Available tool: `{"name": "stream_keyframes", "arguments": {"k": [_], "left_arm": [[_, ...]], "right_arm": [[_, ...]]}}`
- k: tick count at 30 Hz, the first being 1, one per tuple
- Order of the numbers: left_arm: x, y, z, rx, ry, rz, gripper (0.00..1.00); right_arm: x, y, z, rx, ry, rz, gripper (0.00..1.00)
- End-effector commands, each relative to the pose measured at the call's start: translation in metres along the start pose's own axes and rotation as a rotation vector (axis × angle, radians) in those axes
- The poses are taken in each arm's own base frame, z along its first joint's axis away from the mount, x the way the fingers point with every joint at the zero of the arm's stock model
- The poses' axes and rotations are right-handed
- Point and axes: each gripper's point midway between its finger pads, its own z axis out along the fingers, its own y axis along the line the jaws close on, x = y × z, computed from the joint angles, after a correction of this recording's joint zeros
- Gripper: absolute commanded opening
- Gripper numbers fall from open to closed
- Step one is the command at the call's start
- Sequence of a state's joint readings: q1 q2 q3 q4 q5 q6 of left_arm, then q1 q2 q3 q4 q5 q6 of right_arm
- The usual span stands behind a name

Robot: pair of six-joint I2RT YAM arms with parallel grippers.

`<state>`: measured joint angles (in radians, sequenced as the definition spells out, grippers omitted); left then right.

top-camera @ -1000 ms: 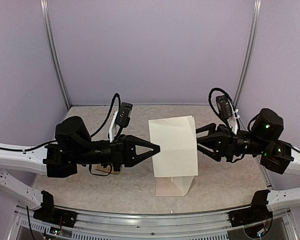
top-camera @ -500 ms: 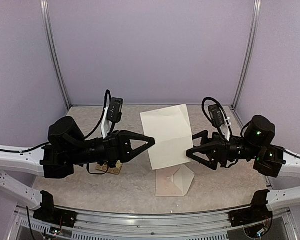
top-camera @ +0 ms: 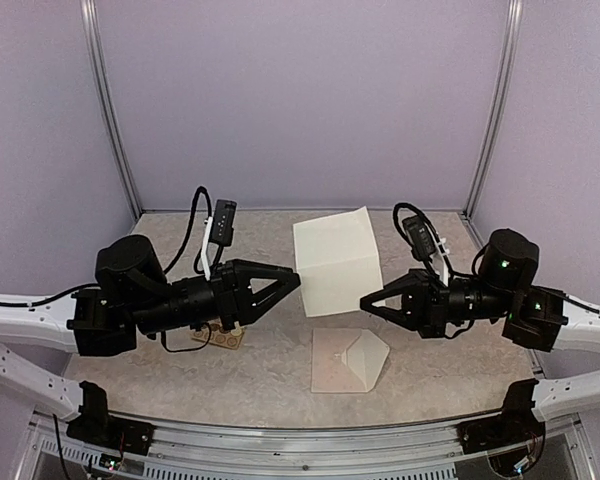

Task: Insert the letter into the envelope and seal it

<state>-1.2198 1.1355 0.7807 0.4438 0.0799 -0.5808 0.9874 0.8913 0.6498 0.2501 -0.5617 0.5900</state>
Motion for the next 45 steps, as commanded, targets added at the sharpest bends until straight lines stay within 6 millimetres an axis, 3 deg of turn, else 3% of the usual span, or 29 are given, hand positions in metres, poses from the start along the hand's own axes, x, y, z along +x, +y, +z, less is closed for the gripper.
{"name": "stream_keyframes", "arguments": {"k": [1,4,8,19,33,41,45], "left_arm": [[-0.017,0.029,-0.027,-0.222,-0.041,0.051,0.43],[-0.029,0.034,-0.044,-0.298,-0.051,0.089,0.48],[-0.028,0.020,-0.042,-0.263,0.033,0.146,0.49],[0.025,0.003,0.002,-0.149,0.338,0.215,0.49],[0.052,0.013,0.012,-0.150,0.449,0.231,0.52],[0.064,0.002,0.012,-0.070,0.493,0.204,0.40],[0.073,-0.002,0.011,-0.037,0.522,0.182,0.19]], "right_arm": [[-0.002,-0.009,-0.003,0.096,0.029,-0.015,0.00],[0.004,-0.011,-0.003,0.109,0.075,-0.013,0.00],[0.014,-0.005,0.002,0.066,0.154,-0.005,0.00],[0.038,-0.005,0.018,0.005,0.335,0.019,0.00],[0.048,0.006,0.029,-0.045,0.421,-0.001,0.00],[0.047,0.004,0.030,-0.029,0.424,-0.012,0.00],[0.046,-0.003,0.029,0.016,0.427,-0.017,0.00]]}}
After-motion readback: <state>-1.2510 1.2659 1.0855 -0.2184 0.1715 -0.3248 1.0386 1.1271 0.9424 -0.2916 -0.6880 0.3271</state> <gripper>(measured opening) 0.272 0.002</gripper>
